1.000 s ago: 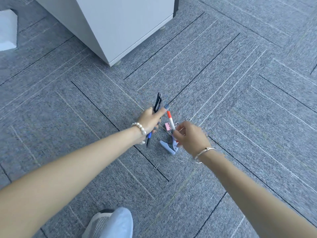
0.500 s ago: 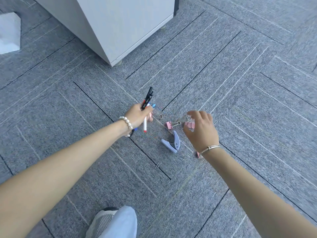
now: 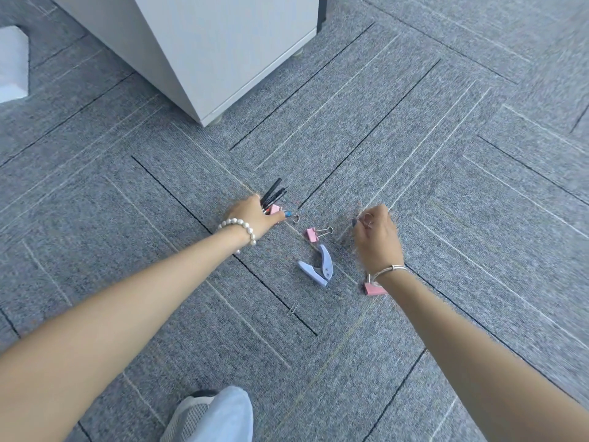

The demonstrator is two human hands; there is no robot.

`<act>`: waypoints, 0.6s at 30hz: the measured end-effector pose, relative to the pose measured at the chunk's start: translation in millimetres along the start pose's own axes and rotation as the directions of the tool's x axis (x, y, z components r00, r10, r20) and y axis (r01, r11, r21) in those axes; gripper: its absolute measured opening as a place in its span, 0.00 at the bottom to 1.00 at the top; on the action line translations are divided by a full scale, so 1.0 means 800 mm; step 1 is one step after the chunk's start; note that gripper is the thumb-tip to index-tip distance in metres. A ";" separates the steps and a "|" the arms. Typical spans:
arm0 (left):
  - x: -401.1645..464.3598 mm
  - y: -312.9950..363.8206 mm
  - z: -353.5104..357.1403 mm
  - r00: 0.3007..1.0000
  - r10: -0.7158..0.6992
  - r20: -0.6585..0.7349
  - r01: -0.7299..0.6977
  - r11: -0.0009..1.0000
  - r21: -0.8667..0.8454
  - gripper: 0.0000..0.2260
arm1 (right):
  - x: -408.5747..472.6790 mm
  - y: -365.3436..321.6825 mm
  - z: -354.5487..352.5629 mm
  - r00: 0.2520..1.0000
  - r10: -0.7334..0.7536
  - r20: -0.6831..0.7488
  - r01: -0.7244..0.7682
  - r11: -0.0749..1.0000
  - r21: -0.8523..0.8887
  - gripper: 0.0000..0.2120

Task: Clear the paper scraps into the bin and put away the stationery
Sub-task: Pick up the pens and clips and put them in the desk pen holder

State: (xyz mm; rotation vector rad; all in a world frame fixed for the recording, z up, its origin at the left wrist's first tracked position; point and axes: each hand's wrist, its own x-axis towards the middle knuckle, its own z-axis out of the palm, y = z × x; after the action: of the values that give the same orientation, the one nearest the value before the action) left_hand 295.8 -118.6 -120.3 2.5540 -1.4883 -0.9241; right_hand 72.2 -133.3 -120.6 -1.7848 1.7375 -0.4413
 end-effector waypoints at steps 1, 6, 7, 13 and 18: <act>0.000 0.004 0.002 1.000 -0.001 0.005 0.001 1.000 0.013 0.25 | 0.000 -0.003 -0.002 1.000 -0.008 0.007 0.008 1.000 0.029 0.05; -0.002 0.012 0.006 0.999 -0.036 0.011 0.036 0.999 -0.002 0.23 | 0.004 -0.029 -0.003 0.989 -0.134 0.069 0.135 0.991 -0.014 0.04; -0.003 0.013 0.006 0.999 -0.032 0.009 0.032 0.999 0.004 0.22 | 0.005 -0.035 0.001 0.980 -0.164 0.115 0.173 0.982 -0.073 0.07; -0.016 0.016 -0.004 1.000 0.024 0.000 -0.024 0.986 0.167 0.17 | 0.004 -0.044 0.027 0.917 -0.247 0.315 0.352 0.872 -0.340 0.13; -0.017 0.011 -0.009 0.998 0.022 0.058 -0.023 1.000 0.017 0.18 | 0.003 -0.040 0.024 0.944 -0.270 0.188 0.317 0.902 -0.294 0.09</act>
State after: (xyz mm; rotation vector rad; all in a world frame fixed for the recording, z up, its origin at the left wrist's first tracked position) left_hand 288.1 -113.8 -104.9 2.5384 -1.5433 -0.9945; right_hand 109.5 -133.6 -115.7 -2.2685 1.5073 -0.1469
